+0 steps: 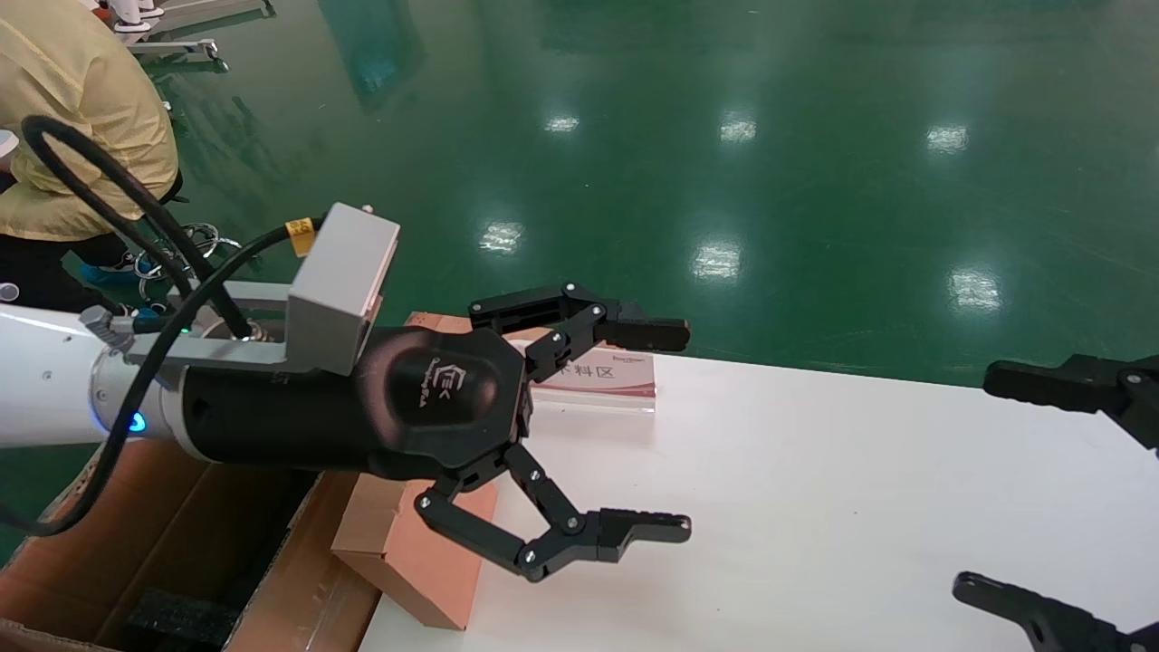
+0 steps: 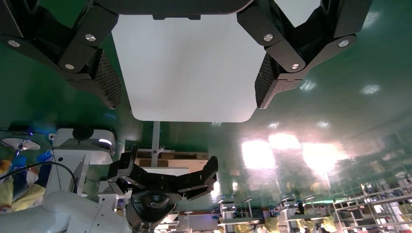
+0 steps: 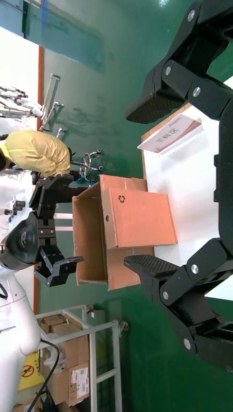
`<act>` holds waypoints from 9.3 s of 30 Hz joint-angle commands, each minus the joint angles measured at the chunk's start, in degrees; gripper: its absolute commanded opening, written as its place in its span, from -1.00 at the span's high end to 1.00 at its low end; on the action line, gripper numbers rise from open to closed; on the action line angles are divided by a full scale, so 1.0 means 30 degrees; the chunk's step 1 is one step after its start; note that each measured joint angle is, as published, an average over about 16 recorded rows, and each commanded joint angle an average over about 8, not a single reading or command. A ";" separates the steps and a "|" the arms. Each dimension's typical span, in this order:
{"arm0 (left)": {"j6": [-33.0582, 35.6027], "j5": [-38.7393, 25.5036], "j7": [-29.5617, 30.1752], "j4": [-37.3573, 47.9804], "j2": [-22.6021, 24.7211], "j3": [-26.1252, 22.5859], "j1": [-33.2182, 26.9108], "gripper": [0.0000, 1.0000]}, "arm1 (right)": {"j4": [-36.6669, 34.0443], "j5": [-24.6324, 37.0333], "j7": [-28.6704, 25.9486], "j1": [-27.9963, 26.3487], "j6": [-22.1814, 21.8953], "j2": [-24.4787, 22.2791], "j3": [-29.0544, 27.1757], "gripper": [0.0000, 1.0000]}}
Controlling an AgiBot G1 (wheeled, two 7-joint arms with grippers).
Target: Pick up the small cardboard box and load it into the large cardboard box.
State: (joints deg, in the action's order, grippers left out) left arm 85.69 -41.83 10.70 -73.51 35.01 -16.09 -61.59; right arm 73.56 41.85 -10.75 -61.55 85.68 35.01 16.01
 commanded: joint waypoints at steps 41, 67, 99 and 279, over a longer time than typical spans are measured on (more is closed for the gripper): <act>-0.1969 -0.8905 1.8515 -0.1381 -0.2793 -0.4702 -0.5862 -1.00 | -0.0020 -0.0025 0.0026 -0.0020 -0.0005 -0.0010 0.0044 -1.00; 0.1760 -1.6844 3.0796 -0.1392 0.0818 -1.4519 -1.5653 -1.00 | -0.0020 -0.0050 0.0044 -0.0027 -0.0021 -0.0025 0.0080 -1.00; 0.1079 -1.3074 3.5870 -0.1407 0.1802 -2.8566 -2.3339 -1.00 | -0.0021 -0.0079 0.0066 -0.0037 -0.0040 -0.0043 0.0123 -1.00; 0.1528 -1.5623 2.5043 -0.0825 -0.5406 -3.8747 -3.3980 1.00 | -0.0045 -0.0185 0.0147 -0.0075 -0.0101 -0.0102 0.0278 -1.00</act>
State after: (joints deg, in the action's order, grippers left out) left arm 90.45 -88.85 86.09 -76.23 18.70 -132.53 -164.08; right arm 73.43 41.29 -10.31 -61.78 85.37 34.70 16.84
